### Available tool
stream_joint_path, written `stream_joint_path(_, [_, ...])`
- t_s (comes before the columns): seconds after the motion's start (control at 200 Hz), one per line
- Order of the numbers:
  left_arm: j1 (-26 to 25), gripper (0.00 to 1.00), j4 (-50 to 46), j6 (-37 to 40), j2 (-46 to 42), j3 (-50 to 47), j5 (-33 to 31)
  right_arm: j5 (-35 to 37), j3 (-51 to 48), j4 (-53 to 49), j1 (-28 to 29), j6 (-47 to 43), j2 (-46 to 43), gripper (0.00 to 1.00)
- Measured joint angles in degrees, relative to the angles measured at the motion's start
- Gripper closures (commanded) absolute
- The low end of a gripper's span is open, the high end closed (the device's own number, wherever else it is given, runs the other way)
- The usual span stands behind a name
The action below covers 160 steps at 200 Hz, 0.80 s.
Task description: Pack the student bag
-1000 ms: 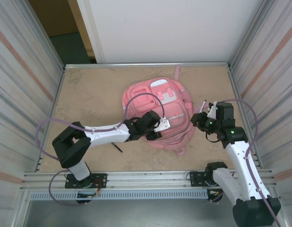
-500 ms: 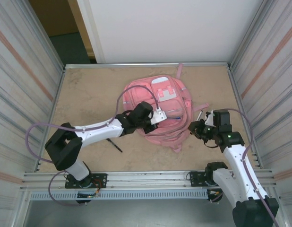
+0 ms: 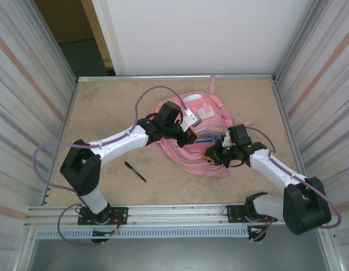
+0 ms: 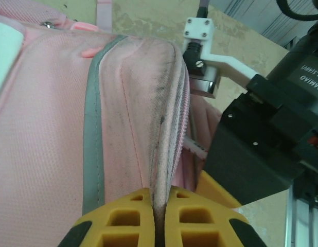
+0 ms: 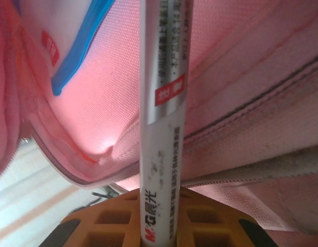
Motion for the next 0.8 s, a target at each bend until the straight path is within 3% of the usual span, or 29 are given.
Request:
stream_joint_path(0.386, [-0.1, 1.0, 2.9, -3.0, 0.7, 0.0, 0.9, 2.2, 2.0, 6.5, 0.1, 13.8, 3.5, 0.91])
stream_joint_path(0.802, [0.2, 1.0, 2.9, -2.5, 1.2, -0.1, 1.1, 1.4, 7.1, -2.0, -0.6, 10.6, 3.4, 0.88])
